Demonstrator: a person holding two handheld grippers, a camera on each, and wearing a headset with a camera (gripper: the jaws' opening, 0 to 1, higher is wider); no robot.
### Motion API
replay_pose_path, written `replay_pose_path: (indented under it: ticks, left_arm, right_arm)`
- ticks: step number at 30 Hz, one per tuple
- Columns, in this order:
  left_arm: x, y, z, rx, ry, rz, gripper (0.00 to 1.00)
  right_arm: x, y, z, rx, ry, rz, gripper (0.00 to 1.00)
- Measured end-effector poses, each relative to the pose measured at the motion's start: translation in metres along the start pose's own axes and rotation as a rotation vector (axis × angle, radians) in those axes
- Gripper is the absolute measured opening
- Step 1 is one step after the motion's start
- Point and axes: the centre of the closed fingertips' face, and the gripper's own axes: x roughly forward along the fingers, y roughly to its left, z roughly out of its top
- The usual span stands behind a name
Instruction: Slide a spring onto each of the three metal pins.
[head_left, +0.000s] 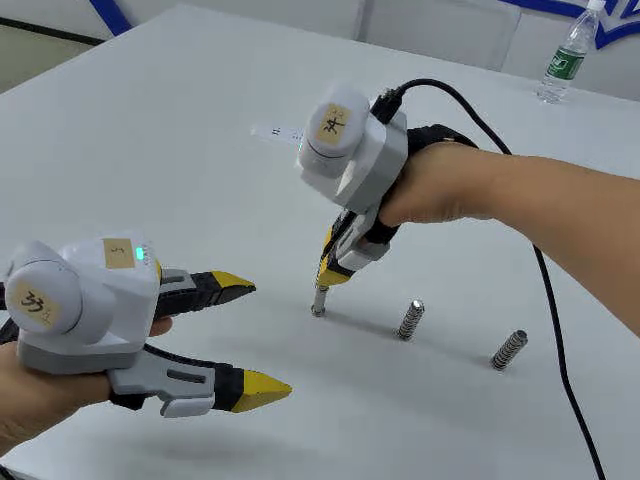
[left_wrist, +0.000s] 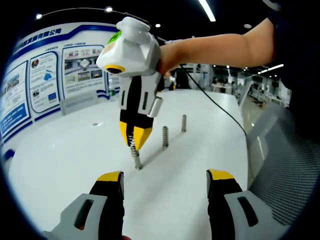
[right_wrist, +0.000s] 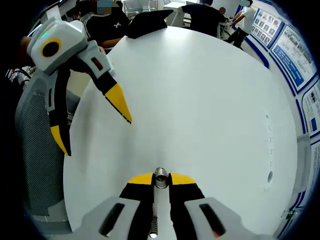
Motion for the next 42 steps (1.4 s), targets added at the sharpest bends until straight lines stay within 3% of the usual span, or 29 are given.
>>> replay_pose_path:
  ticks: [20,29,42]
  left_arm:
    - [-0.002,0.003,-0.004,-0.004,0.010,0.004,0.68]
    - [-0.003,0.003,-0.003,-0.005,0.009,0.008,0.68]
    - [-0.002,0.004,-0.001,-0.008,0.007,0.018,0.69]
  right_arm:
    - [0.030,0.008,-0.009,0.015,0.032,0.027,0.12]
    - [0.033,0.010,-0.009,0.037,0.018,0.032,0.15]
    - [0.006,0.005,-0.022,0.085,-0.041,-0.017,0.22]
